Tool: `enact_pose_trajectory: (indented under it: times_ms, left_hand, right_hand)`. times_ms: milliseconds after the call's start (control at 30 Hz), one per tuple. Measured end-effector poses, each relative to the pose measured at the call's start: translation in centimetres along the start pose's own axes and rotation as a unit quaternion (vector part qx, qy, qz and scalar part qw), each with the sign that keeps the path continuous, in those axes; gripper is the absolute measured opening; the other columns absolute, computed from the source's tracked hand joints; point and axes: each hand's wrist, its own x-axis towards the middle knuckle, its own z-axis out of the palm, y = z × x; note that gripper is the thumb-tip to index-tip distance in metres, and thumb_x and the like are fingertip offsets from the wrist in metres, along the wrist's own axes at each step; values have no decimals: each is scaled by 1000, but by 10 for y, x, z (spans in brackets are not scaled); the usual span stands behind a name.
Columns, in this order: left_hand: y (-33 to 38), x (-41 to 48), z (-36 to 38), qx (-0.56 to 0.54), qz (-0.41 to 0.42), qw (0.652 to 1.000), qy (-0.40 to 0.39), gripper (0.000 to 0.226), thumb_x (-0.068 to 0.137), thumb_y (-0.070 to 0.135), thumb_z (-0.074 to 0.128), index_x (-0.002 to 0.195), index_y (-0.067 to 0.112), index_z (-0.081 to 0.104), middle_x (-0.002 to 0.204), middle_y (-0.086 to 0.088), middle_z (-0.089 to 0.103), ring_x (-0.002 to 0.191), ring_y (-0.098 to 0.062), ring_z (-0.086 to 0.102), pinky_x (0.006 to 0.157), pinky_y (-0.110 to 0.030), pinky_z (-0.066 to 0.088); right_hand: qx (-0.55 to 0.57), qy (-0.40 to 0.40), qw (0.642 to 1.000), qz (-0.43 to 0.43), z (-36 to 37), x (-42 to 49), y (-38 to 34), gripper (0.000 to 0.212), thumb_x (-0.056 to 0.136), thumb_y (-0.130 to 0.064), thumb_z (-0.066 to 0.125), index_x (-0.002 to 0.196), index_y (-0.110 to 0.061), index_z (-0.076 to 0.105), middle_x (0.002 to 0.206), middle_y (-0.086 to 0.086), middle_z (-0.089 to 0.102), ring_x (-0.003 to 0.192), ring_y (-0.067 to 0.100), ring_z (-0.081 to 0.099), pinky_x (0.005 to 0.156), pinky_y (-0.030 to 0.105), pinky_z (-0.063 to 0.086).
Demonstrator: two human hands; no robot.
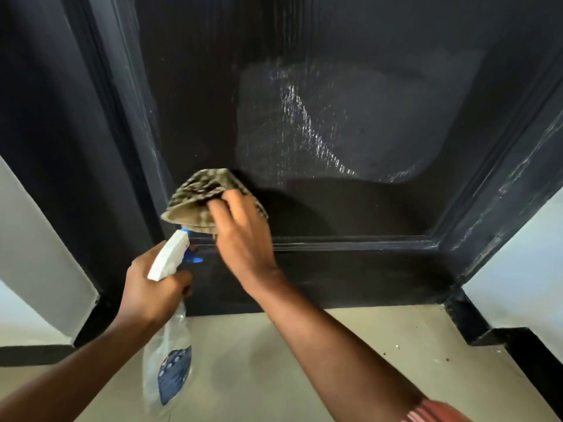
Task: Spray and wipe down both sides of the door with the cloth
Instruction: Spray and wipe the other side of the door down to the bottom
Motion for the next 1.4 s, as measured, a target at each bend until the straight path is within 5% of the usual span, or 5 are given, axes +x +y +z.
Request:
enact_pose_trajectory:
  times_ms: [567, 1000, 1167, 1300, 1400]
  left_hand:
    - [75, 5, 47, -61, 66, 991, -101, 36, 79, -11, 62, 106, 11, 64, 84, -15, 61, 62, -22, 59, 46, -13, 45]
    - [77, 24, 31, -65, 55, 996, -14, 37, 71, -13, 59, 83, 21, 69, 71, -10, 67, 52, -18, 57, 56, -33, 50]
    - [73, 22, 17, -58, 45, 997, -12, 37, 73, -13, 61, 88, 20, 70, 86, -9, 69, 62, -22, 57, 56, -35, 49]
    - [78, 18, 15, -59, 44, 997, -21, 36, 74, -14, 60, 89, 18, 70, 89, -15, 68, 63, -26, 57, 57, -38, 50]
    - [82, 13, 23, -68, 46, 996, -42, 37, 73, -14, 59, 89, 18, 70, 89, -16, 69, 62, -27, 59, 60, -41, 51]
  right_hand:
    - [-100, 151, 850, 495, -146, 20, 160, 63, 87, -2, 57, 143, 6, 31, 142, 24, 38, 122, 42, 48, 106, 43, 35]
    - [-114, 41, 991, -62, -92, 78, 46, 31, 71, 1, 61, 100, -9, 70, 99, 13, 61, 85, 34, 52, 63, 42, 45]
    - [-167, 199, 945, 201, -139, 65, 123, 28, 75, -7, 58, 103, -8, 62, 110, 16, 57, 98, 38, 53, 79, 43, 42]
    - [-7, 340, 788, 514, -171, 58, 179, 34, 87, -4, 56, 121, -1, 56, 126, 19, 53, 115, 40, 53, 96, 40, 38]
    - [11, 326, 829, 455, -169, 54, 174, 42, 84, 1, 58, 127, 1, 57, 129, 18, 55, 122, 35, 52, 103, 35, 37]
